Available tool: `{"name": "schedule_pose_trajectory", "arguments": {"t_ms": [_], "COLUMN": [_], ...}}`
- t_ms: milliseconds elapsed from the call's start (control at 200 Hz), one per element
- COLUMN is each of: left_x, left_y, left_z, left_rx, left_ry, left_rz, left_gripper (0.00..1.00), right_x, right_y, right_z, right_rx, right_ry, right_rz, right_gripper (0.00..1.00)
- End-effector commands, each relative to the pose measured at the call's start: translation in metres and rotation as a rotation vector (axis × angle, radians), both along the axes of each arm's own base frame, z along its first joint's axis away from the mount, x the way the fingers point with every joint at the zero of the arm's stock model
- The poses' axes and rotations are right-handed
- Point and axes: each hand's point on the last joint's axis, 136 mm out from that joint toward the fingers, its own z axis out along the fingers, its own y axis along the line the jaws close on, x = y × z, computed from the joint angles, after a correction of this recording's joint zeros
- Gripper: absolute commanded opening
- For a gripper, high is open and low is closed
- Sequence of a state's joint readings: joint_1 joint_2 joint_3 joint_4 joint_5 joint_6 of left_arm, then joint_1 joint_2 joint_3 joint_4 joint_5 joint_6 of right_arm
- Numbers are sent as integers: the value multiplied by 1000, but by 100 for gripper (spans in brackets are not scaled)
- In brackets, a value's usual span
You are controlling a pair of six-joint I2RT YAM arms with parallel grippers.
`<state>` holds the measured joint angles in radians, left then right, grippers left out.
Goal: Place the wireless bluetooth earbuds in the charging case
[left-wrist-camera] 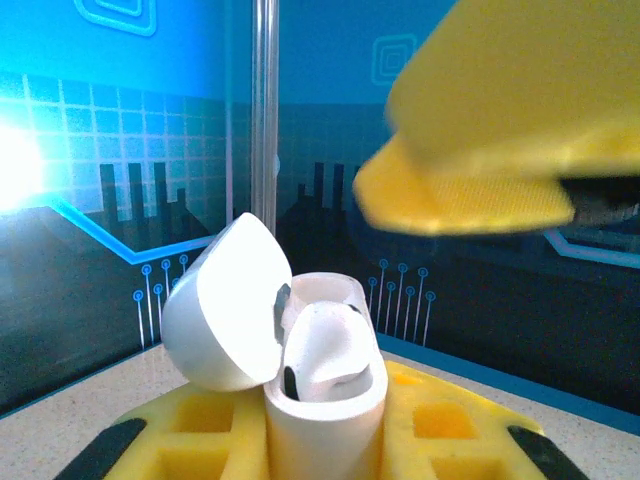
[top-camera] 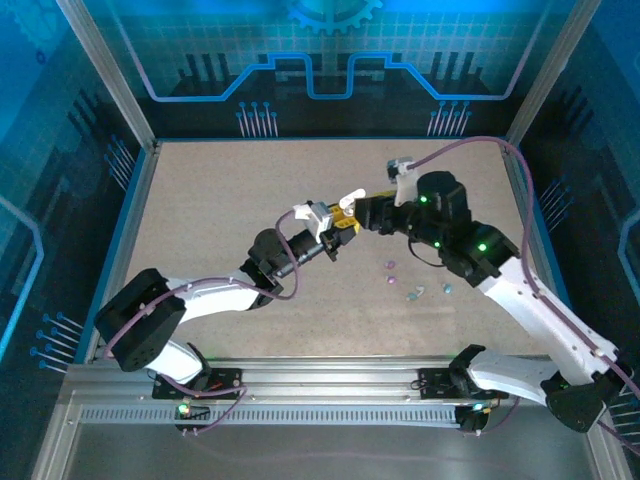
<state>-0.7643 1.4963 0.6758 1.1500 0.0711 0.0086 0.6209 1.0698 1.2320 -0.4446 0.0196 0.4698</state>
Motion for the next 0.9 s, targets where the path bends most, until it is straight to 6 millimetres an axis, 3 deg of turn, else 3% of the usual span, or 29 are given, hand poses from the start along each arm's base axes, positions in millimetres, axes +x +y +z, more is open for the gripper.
{"name": "schedule_pose_trajectory", "arguments": {"t_ms": [0, 140, 220, 320, 525, 665, 895], "left_x": [-8, -8, -7, -6, -3, -5, -8], "left_y": [8, 17, 24, 34, 47, 50, 50], "left_z": [10, 10, 11, 14, 21, 24, 25], "left_rx": [9, 7, -5, -22, -50, -52, -50], "left_ry": [-63, -48, -34, -27, -22, -26, -33], "left_rz": [23, 35, 42, 57, 75, 78, 69], "left_gripper": [23, 23, 23, 24, 24, 23, 24], "right_x": [-7, -1, -5, -17, -44, -59, -62], "right_y": [-35, -101, -140, -166, -173, -164, -158], "right_z": [33, -2, -42, -96, -205, -263, -297], "right_rx": [17, -56, -71, -54, -83, -119, -206], "right_ry": [-66, 75, 237, 458, 880, 1069, 1166], "right_rz": [-98, -364, -517, -607, -634, -590, -566], "right_gripper": [54, 54, 52, 51, 47, 42, 43]}}
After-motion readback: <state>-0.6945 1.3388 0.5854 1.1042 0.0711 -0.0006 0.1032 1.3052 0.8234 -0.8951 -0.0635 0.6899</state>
